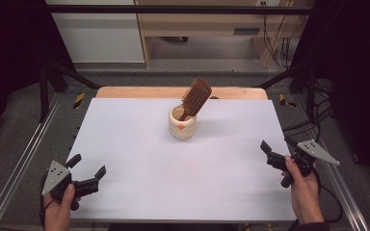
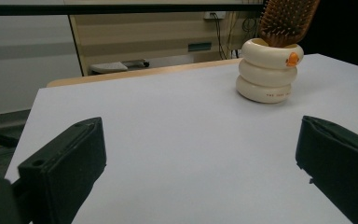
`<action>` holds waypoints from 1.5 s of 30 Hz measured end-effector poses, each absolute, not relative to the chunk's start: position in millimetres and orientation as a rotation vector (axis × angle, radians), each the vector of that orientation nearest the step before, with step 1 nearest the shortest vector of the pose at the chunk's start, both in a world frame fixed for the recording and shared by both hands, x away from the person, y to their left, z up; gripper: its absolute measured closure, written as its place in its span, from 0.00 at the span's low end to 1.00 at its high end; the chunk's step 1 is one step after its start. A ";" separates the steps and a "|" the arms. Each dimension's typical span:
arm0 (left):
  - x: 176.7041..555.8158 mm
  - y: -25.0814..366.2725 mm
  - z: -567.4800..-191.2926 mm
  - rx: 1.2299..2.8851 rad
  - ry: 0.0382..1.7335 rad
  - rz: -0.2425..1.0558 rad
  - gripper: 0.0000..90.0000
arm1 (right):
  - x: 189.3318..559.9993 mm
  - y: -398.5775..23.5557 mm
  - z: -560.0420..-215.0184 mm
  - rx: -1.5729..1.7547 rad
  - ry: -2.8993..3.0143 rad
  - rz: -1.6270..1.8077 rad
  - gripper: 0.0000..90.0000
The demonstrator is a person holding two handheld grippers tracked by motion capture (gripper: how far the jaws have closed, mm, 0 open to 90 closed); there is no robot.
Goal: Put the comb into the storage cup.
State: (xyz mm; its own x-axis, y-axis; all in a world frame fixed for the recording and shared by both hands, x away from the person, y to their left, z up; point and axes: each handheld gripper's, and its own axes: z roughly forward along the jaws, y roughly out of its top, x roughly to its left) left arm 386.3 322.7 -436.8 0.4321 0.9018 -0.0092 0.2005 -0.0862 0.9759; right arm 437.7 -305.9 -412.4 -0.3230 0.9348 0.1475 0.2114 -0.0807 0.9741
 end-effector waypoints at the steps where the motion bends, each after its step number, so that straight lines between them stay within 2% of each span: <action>1: 384.6 322.9 -436.6 1.570 0.996 0.788 0.02 | 436.9 -306.3 -412.8 1.262 1.558 1.454 0.04; 22: 379.7 337.3 -437.5 1.502 1.028 0.812 0.02 | 423.1 -309.2 -436.9 1.252 1.537 1.458 0.05; 45: 382.5 339.0 -439.1 1.484 1.026 0.818 0.02 | 424.6 -286.0 -462.7 1.195 1.605 1.452 0.03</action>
State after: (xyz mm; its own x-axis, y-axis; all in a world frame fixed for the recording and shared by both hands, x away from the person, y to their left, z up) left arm 382.5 339.0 -439.1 0.3862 0.9214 -0.0424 0.1637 -0.0232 0.9862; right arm 424.6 -286.0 -462.7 -0.3678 0.9241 0.1036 0.1956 -0.0321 0.9802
